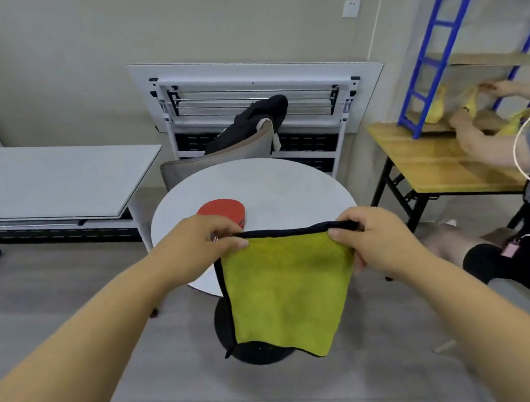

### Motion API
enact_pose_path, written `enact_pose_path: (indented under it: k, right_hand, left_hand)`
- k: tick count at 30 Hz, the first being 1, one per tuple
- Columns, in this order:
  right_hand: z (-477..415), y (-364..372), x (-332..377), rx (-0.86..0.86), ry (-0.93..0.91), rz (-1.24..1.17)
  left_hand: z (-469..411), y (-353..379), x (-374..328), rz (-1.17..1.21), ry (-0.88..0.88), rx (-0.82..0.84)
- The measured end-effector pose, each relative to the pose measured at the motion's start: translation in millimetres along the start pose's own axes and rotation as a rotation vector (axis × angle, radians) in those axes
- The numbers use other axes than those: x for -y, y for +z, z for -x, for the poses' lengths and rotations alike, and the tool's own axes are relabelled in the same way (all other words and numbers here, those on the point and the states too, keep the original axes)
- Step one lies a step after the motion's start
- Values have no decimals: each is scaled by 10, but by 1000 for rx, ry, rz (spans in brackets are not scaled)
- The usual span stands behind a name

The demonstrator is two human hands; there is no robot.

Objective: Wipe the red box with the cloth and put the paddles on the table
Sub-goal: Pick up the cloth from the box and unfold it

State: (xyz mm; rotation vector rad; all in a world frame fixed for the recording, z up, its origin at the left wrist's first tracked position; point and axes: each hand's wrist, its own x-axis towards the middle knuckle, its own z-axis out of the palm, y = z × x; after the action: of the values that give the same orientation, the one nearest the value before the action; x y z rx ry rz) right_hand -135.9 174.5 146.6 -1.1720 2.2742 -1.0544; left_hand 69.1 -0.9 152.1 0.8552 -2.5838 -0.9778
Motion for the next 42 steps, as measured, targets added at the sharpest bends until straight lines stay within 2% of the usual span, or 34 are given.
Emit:
enact_pose_path:
  k: [3, 7, 11, 18, 26, 32, 42]
  right_hand:
    - [-402, 33, -108, -57, 42, -17]
    - [-1003, 183, -338, -41, 117, 51]
    - [-1638, 318, -620, -34, 158, 71]
    - [-2639, 405, -1143, -5, 192, 97]
    - [-3501, 532, -1561, 24, 183, 126]
    - [-3610, 551, -1726, 66, 152, 131]
    - [-2637, 788, -2022, 351, 189, 213]
  left_hand:
    - [-493, -46, 84, -12, -8, 67]
    - [-1195, 93, 250, -145, -10, 153]
    - [-1905, 324, 490, -116, -85, 140]
    - [-2914, 704, 868, -140, -101, 147]
    - [-3682, 936, 1147, -127, -176, 161]
    - [-3803, 1115, 1250, -103, -209, 139]
    - [-2884, 1493, 1566, -164, -67, 332]
